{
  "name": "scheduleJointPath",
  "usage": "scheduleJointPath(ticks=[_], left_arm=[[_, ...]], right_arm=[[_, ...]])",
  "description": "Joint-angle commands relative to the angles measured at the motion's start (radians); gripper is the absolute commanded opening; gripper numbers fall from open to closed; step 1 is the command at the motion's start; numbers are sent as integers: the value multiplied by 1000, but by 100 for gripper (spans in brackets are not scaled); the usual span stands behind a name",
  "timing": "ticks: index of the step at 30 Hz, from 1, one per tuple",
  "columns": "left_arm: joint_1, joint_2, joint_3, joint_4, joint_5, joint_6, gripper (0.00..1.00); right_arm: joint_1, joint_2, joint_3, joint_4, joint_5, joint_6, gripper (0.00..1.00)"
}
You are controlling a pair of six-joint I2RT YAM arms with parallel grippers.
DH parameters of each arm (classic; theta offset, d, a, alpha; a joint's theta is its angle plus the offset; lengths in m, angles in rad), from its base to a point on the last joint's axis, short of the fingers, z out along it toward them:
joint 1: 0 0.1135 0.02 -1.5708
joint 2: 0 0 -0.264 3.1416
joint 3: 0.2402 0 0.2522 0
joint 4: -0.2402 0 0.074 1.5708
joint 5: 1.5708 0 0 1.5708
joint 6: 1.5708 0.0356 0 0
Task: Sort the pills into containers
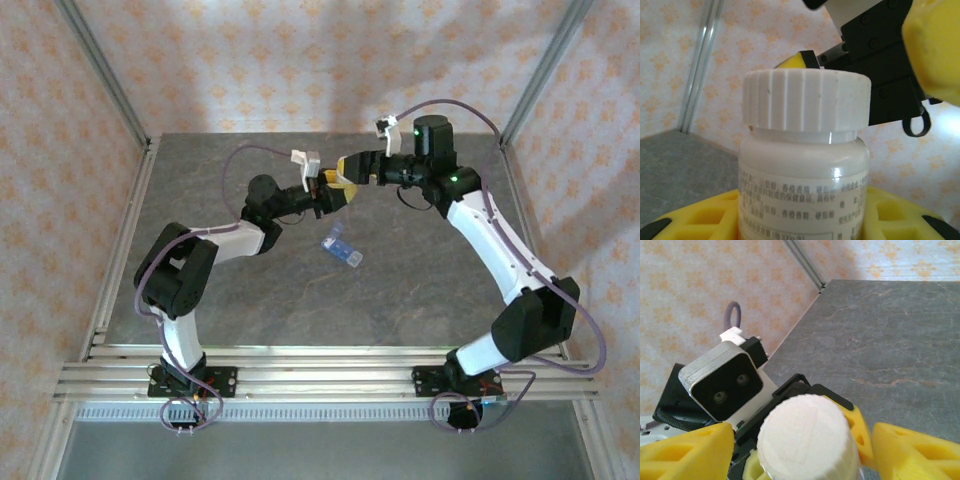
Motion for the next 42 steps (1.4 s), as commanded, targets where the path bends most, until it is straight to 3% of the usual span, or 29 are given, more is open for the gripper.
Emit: scheduleJointPath(ticks=[1, 7, 15, 27, 34, 38, 42], left_arm=[[8, 15, 39, 62, 57, -61, 0], [7, 22, 46, 63, 68, -74, 0], [7, 32, 48, 63, 76, -75, 0], [7, 32, 45, 63, 86, -80, 0], [7, 26, 37, 63, 76, -63, 0], [5, 3, 19, 57, 24, -15, 0], [-7, -54, -44, 36, -101, 131, 0]], right_arm=[[0, 25, 37, -22, -62, -32, 69], [1, 33, 37, -15, -55, -24, 58], [1, 18, 34, -7, -43, -12, 67], [1, 12, 40, -13, -21, -8, 57], [0, 7, 32, -29, -6, -2, 33], [0, -5, -6, -23, 38, 19, 28], [13, -36, -91, 39, 154, 91, 27]])
